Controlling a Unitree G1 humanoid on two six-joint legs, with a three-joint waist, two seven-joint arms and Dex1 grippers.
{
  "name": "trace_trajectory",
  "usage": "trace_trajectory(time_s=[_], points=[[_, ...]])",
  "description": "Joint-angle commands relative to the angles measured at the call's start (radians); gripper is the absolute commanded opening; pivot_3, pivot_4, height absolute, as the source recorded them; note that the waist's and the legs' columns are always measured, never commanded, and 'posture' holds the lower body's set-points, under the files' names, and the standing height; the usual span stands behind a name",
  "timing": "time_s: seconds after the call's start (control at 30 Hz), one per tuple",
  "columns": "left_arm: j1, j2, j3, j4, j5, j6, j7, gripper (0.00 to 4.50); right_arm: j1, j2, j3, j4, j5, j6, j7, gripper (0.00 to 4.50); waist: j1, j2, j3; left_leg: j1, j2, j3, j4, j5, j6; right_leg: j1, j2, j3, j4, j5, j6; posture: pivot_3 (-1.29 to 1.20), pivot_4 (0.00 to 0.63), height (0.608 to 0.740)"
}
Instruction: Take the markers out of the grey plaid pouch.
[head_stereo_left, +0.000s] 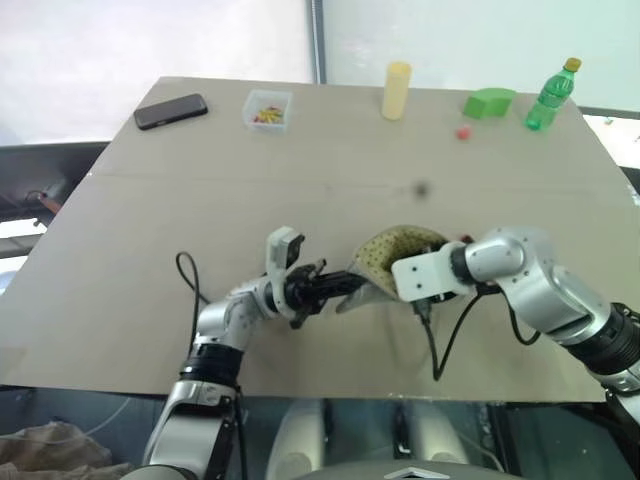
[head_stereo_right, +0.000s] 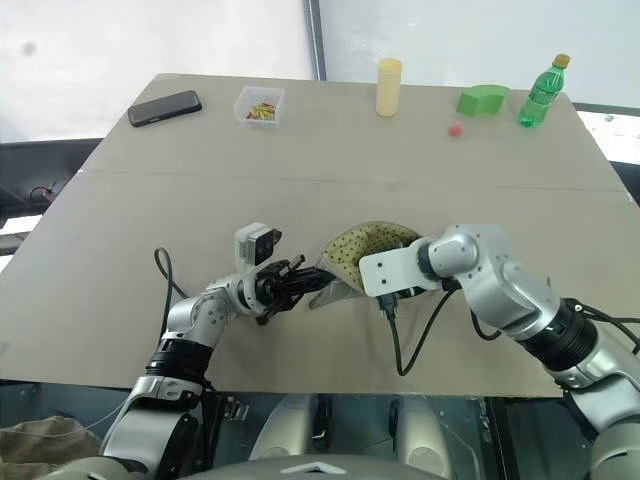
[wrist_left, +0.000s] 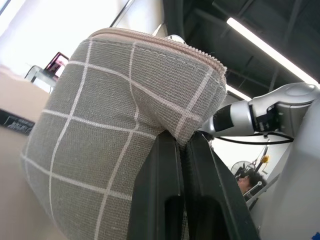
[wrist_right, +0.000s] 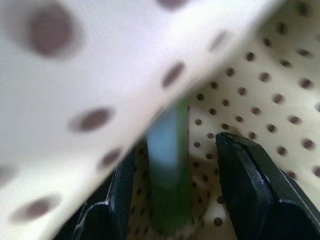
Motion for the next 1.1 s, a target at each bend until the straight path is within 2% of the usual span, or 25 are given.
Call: trace_trajectory(time_s=[0.03,0.13,0.23,0.33,0.43,0.53,0.57,0.7,0.83,0.87,1.1], points=[[0.016,-0.004,0.011,0.025,0.009,-0.019,-0.008,0.00,0.004,0.061,0.054,0.131,-0.085,-0.075,-0.083,2.58,-0.007,0.000,-0.001,0.001,0.000,0.000,0.000,0.000,0.000,0.001,0.000,0.000,0.000,0.000,0.000,0.00,0.150,0.740],[0.033,-0.012,0.023,0.021,0.008,-0.018,0.006,0.00,0.007,0.093,0.070,0.199,-0.126,-0.109,-0.098,2.58,-0.020,-0.001,-0.003,0.004,0.000,-0.001,0.001,0.000,0.000,0.002,0.001,0.000,0.003,0.000,0.000,0.00,0.150,0.740],[0.048,-0.014,0.034,0.009,0.005,-0.017,0.018,0.00,0.011,0.111,0.090,0.258,-0.160,-0.146,-0.098,2.58,-0.024,-0.001,-0.005,0.020,0.002,-0.003,-0.002,-0.003,-0.004,0.014,0.000,0.002,0.002,-0.003,0.004,0.00,0.150,0.740],[0.055,-0.016,0.038,0.008,0.013,-0.035,0.024,0.00,0.013,0.135,0.101,0.319,-0.182,-0.169,-0.102,2.58,-0.025,-0.003,-0.009,0.023,0.005,-0.003,-0.003,-0.003,-0.005,0.014,-0.002,0.001,0.002,-0.002,0.003,0.00,0.150,0.740],[0.058,-0.026,0.046,0.007,0.022,-0.063,0.033,0.00,0.018,0.140,0.078,0.327,-0.180,-0.169,-0.093,1.82,-0.027,-0.006,-0.011,0.029,0.006,-0.002,-0.003,-0.003,-0.005,0.015,-0.009,-0.005,0.002,-0.002,0.003,0.00,0.150,0.740],[0.063,-0.040,0.056,0.007,0.038,-0.116,0.049,0.00,0.026,0.130,0.018,0.266,-0.157,-0.142,-0.091,0.40,-0.025,-0.004,-0.010,0.030,0.008,-0.001,-0.004,-0.003,-0.006,0.015,-0.017,-0.014,0.000,-0.002,0.003,0.00,0.150,0.740],[0.064,-0.045,0.061,0.009,0.043,-0.136,0.055,0.00,0.028,0.128,-0.008,0.243,-0.148,-0.137,-0.097,0.28,-0.023,-0.004,-0.010,0.030,0.007,0.000,-0.004,-0.003,-0.006,0.014,-0.021,-0.018,-0.001,-0.002,0.003,0.00,0.150,0.740],[0.068,-0.063,0.083,0.019,0.057,-0.209,0.081,0.00,0.047,0.134,-0.183,0.060,-0.010,-0.054,-0.080,0.29,-0.013,-0.002,-0.009,0.026,0.006,0.005,-0.004,-0.003,-0.006,0.011,-0.030,-0.025,-0.002,-0.002,0.003,0.00,0.150,0.740],[0.062,-0.059,0.094,0.031,0.052,-0.226,0.081,0.00,0.067,0.119,-0.263,-0.033,0.065,0.038,-0.061,0.29,-0.010,-0.002,-0.009,0.016,0.004,0.008,-0.003,-0.003,-0.005,0.001,-0.030,-0.026,-0.001,0.007,-0.008,0.00,0.150,0.740],[0.057,-0.056,0.099,0.037,0.049,-0.228,0.081,0.00,0.075,0.108,-0.283,-0.056,0.087,0.057,-0.053,0.29,-0.007,-0.002,-0.009,0.016,0.003,0.008,-0.003,-0.002,-0.004,0.001,-0.030,-0.026,-0.001,0.011,-0.004,0.00,0.150,0.740],[0.016,-0.029,0.107,0.095,0.064,-0.265,0.060,0.00,0.090,0.063,-0.359,-0.119,0.214,0.132,-0.050,0.29,0.007,0.000,-0.007,0.014,0.005,0.007,-0.007,-0.003,-0.005,-0.001,-0.023,-0.031,-0.002,0.009,-0.001,0.00,0.150,0.740]])
